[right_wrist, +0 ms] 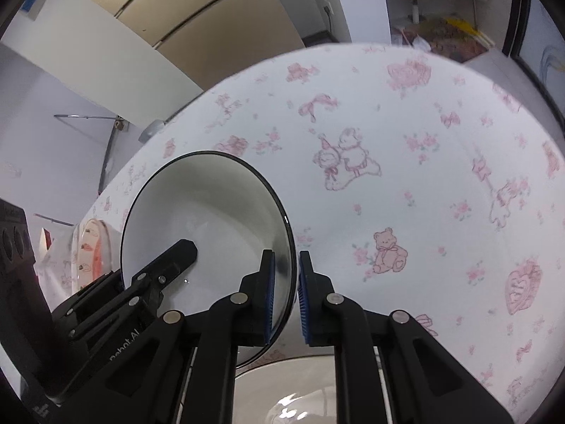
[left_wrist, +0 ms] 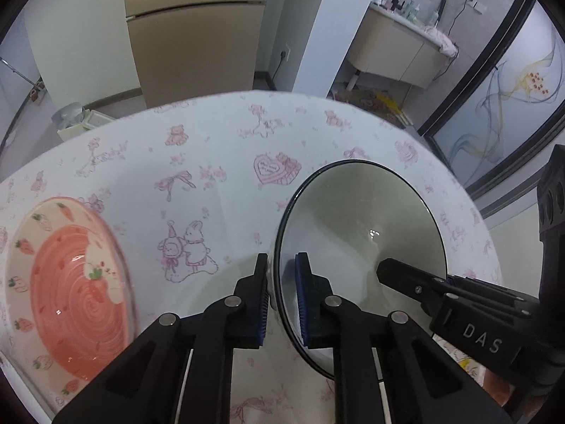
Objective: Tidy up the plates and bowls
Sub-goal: 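Close the right gripper on the rim of the white bowl, then lift the white bowl with the right gripper over the stacked pink bowls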
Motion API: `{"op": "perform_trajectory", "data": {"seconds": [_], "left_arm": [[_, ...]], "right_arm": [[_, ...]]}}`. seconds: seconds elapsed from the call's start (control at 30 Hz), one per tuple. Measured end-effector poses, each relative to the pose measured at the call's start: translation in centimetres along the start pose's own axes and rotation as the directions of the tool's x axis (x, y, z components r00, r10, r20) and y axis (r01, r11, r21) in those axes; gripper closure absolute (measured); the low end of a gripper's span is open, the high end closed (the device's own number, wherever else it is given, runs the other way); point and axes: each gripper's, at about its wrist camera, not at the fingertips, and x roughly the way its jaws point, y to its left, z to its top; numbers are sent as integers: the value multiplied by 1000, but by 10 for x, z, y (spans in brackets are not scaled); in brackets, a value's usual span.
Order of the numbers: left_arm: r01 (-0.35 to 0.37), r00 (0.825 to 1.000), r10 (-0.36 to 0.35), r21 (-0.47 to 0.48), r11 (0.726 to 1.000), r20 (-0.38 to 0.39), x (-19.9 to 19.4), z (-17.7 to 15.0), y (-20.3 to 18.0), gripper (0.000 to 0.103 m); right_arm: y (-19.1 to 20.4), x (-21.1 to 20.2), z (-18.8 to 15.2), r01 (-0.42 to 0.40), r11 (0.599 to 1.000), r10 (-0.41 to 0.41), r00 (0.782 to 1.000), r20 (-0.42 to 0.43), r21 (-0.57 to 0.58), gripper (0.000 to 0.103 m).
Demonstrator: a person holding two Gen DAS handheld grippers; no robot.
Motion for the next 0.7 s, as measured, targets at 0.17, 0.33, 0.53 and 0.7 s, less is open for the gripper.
{"op": "perform_trajectory", "data": {"seconds": [0.17, 0.33, 0.53, 0.7], "left_arm": [[-16, 998, 16, 2, 1000, 62, -46, 0, -4, 88], [28, 996, -25, -31, 999, 87, -99, -14, 7, 88], [-42, 990, 46, -33, 999, 134, -159, -43, 12, 88], [-14, 992, 22, -59, 998, 127, -196, -71, 31, 88]], "right_arm": [[22, -33, -4, 16, 1000, -15, 999, 50, -27, 91], [50, -76, -24, 10, 998, -3, 995, 104, -65, 90], [76, -103, -60, -23, 994, 33, 994, 101, -106, 90], [98, -127, -91, -35, 992, 48, 994, 101, -124, 89]]}}
